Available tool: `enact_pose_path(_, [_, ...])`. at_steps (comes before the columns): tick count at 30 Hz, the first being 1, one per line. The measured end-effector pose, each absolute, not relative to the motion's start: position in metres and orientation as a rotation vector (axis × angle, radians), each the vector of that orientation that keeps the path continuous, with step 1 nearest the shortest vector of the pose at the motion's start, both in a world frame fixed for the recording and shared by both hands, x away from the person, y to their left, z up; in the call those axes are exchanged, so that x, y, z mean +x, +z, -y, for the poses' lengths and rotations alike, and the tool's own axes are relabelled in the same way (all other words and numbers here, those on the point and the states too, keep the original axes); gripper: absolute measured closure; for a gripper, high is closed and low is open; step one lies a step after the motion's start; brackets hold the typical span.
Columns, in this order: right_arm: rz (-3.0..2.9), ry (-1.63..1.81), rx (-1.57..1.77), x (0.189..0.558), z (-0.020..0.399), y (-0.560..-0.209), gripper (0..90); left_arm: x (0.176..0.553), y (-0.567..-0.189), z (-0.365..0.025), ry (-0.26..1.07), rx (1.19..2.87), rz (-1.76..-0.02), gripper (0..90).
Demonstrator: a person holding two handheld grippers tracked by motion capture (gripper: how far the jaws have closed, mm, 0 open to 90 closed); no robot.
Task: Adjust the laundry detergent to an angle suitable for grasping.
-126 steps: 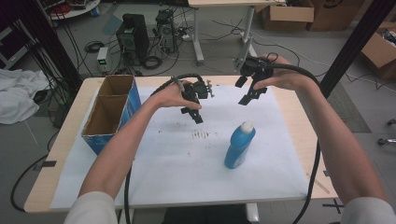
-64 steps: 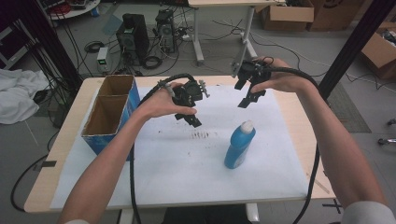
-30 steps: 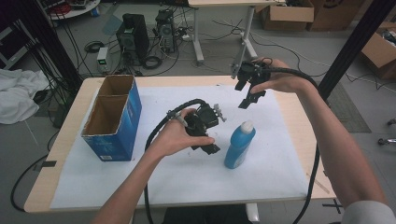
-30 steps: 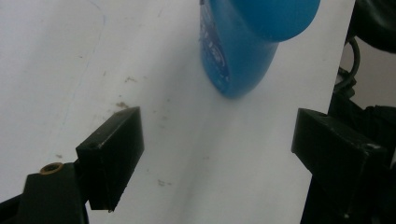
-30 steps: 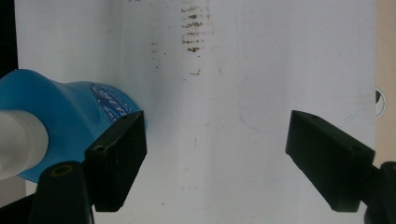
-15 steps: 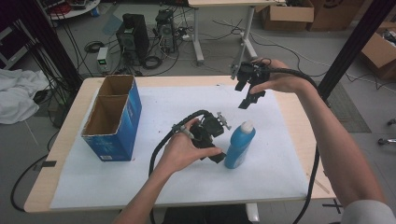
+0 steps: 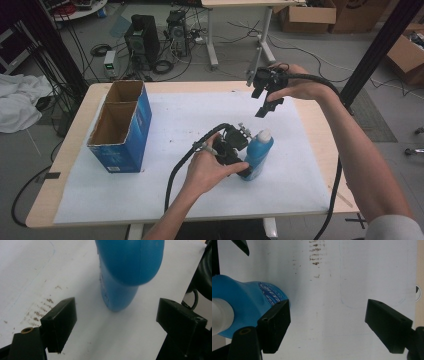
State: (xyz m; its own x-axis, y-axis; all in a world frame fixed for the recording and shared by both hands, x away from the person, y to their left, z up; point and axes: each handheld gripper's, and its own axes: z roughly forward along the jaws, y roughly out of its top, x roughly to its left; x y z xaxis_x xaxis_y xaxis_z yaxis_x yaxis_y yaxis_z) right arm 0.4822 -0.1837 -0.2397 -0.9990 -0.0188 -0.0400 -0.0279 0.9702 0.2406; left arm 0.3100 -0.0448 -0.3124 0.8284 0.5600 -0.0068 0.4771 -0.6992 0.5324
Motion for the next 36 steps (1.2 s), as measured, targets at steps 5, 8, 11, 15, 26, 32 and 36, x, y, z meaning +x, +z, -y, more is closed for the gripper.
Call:
enact_pose_path(5, [-3.081,0.373,-0.03,0.482,0.184,-0.24,20.6,0.311,-0.313,0.051,0.226,2.466,-0.772,17.3])
enact_pose_path(8, [-3.08,0.372,-0.031,0.482,0.184,-0.24,20.6,0.312,-0.317,0.057,0.243,2.456,-0.788,17.3])
enact_pose_path(11, [-3.08,0.371,-0.03,0.483,0.184,-0.24,20.6,0.312,-0.318,0.06,0.249,2.454,-0.788,17.3])
enact_pose_path(15, [-3.082,0.366,-0.035,0.483,0.184,-0.241,20.6,0.311,-0.322,0.067,0.27,2.458,-0.8,17.4])
enact_pose_path(26, [-3.082,0.362,-0.032,0.483,0.184,-0.242,20.6,0.311,-0.329,0.081,0.325,2.415,-0.852,17.3])
enact_pose_path(32, [-3.081,0.353,-0.036,0.483,0.184,-0.242,20.7,0.312,-0.332,0.085,0.337,2.399,-0.877,17.4])
enact_pose_path(36, [-3.08,0.35,-0.033,0.483,0.184,-0.243,20.7,0.312,-0.333,0.089,0.348,2.383,-0.887,17.4])
